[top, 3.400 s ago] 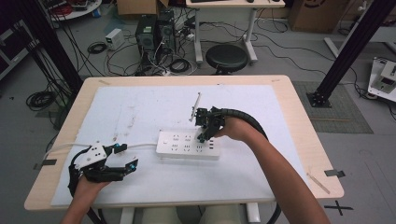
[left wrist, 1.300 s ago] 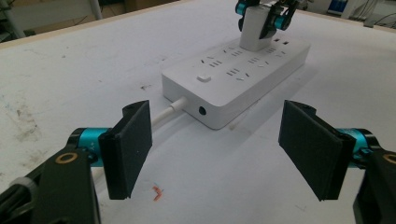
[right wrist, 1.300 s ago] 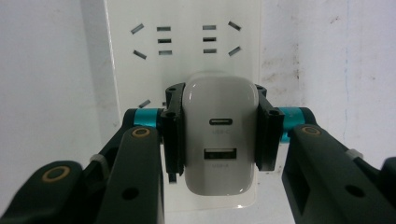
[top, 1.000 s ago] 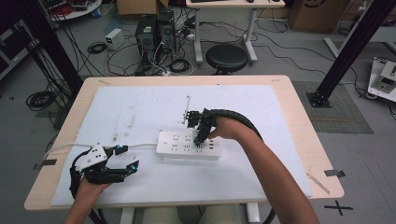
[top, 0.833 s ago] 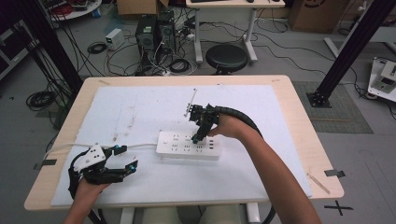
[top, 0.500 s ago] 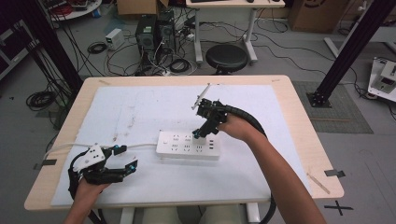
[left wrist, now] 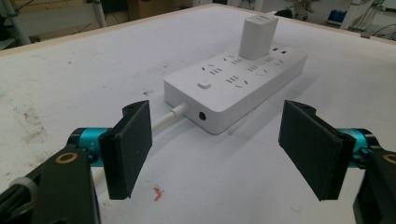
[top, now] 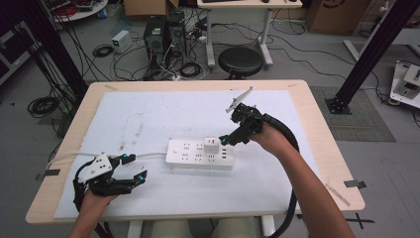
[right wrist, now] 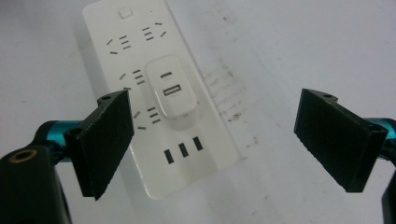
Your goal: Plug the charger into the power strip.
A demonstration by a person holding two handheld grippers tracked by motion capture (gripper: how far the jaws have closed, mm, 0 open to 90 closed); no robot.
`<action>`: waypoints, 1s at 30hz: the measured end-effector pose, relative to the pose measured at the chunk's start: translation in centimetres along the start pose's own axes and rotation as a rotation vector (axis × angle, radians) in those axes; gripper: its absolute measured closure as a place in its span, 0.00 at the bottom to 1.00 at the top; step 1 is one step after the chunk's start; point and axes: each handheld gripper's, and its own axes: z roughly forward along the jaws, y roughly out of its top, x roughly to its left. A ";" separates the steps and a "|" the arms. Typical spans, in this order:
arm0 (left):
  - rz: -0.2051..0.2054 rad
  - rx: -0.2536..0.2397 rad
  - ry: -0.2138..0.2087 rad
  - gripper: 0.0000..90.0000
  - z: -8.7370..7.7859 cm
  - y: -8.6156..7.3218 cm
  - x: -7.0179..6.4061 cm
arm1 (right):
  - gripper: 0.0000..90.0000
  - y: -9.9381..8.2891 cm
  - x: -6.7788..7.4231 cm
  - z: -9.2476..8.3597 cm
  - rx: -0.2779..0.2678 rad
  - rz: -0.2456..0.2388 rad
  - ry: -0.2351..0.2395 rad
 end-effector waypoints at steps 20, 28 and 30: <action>-0.022 -0.059 0.010 0.29 0.4 0.8 0.4 | 0.14 -9.2 0.5 -3.7 -0.231 0.199 -0.150; -0.040 -0.077 0.020 0.29 0.6 1.0 0.9 | 0.14 -13.1 1.2 -4.1 -0.353 0.285 -0.185; -0.045 -0.079 0.025 0.29 0.6 1.0 1.0 | 0.14 -13.8 1.4 -3.8 -0.371 0.290 -0.192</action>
